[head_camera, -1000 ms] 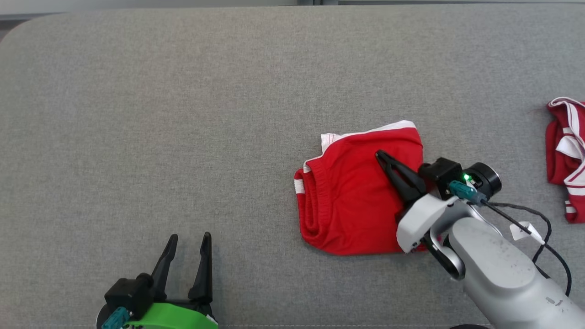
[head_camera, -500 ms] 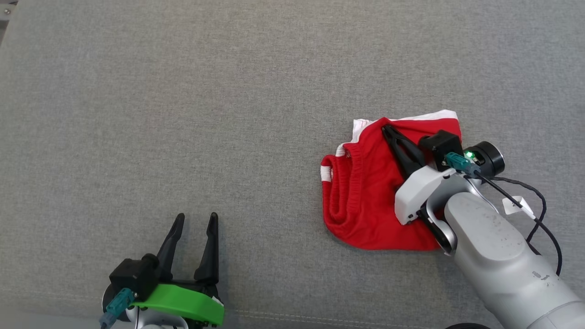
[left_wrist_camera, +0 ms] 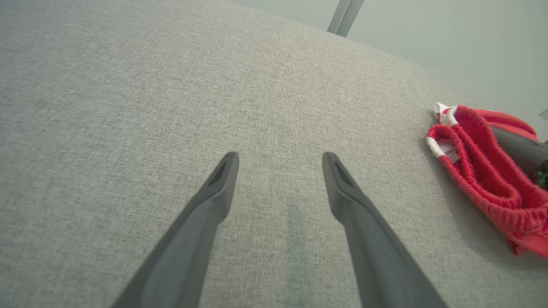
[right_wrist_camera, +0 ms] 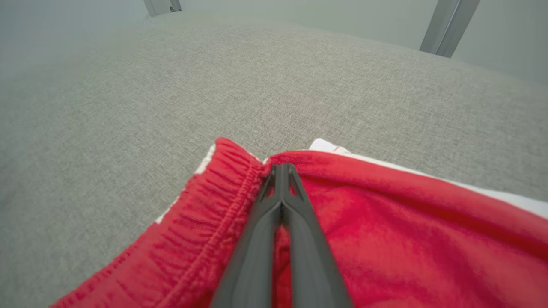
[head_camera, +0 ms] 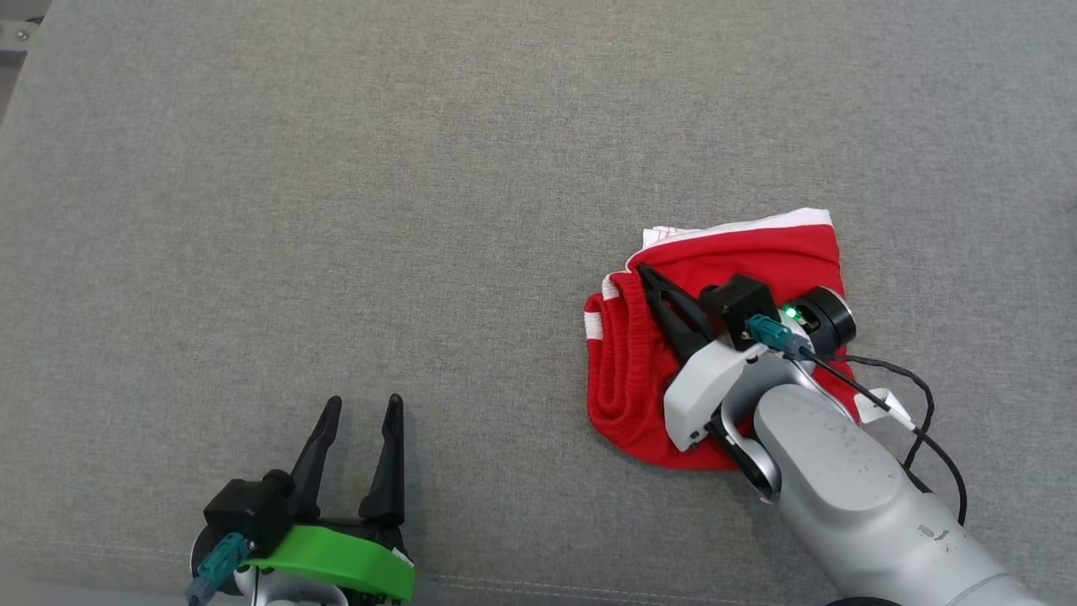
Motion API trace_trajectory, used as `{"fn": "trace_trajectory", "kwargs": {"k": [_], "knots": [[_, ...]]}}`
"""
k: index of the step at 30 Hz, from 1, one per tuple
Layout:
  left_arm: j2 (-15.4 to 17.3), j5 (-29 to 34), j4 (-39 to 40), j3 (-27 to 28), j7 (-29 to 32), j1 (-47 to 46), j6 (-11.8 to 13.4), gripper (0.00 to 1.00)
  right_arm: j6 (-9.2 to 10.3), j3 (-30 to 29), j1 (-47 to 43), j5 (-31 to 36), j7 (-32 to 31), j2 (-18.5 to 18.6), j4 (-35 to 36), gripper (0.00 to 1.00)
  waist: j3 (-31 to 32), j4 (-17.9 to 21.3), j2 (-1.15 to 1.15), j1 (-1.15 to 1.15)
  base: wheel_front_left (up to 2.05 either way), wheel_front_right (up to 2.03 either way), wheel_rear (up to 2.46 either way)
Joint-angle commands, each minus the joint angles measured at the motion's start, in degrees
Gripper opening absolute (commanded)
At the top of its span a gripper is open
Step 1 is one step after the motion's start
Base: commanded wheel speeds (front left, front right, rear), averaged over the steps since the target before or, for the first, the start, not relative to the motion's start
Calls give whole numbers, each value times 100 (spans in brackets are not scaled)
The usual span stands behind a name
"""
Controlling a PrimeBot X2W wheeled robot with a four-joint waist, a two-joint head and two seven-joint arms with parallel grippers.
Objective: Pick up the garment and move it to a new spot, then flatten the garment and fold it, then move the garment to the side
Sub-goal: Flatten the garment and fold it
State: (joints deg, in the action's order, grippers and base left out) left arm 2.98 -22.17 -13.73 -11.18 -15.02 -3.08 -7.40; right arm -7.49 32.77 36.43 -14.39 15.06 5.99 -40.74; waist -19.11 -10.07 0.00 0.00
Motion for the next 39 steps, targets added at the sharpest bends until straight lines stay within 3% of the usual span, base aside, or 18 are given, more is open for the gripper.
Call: {"fn": "trace_trajectory", "kwargs": {"k": [1,10,17,19,20,21,27,32,39], "knots": [[-3,-70,-1,-33,-15,16,-16,100,1,35,-63,-21,11,-24,-38,0,-1,11,0,0,0,0,0],[1,-32,-45,-167,-16,-29,-15,100,1,179,26,-146,11,-241,-193,0,-5,30,0,0,0,0,0],[2,-57,-26,-44,-15,135,-15,100,1,80,-164,-172,11,-267,69,0,212,183,0,0,0,0,0],[1,-65,-12,20,-15,207,-15,100,1,-1,-241,-117,11,-230,241,42,326,275,0,0,0,0,0],[1,-67,-3,51,-15,253,-15,100,2,-48,-328,-94,11,-192,345,86,395,322,0,0,0,0,0],[2,-67,3,82,-16,302,-15,100,2,-86,-438,-72,11,-147,439,100,467,373,0,0,0,0,0],[2,-56,95,294,-15,634,-15,100,2,-430,-1224,16,12,334,1319,100,945,701,0,0,0,0,0],[0,4,193,491,-16,920,-15,100,2,-1169,-2138,171,12,652,2255,100,1302,933,0,0,0,0,0],[-1,35,179,596,-16,1215,-15,100,1,-2498,-3524,484,11,631,3222,100,1723,1024,0,0,0,0,0]]}}
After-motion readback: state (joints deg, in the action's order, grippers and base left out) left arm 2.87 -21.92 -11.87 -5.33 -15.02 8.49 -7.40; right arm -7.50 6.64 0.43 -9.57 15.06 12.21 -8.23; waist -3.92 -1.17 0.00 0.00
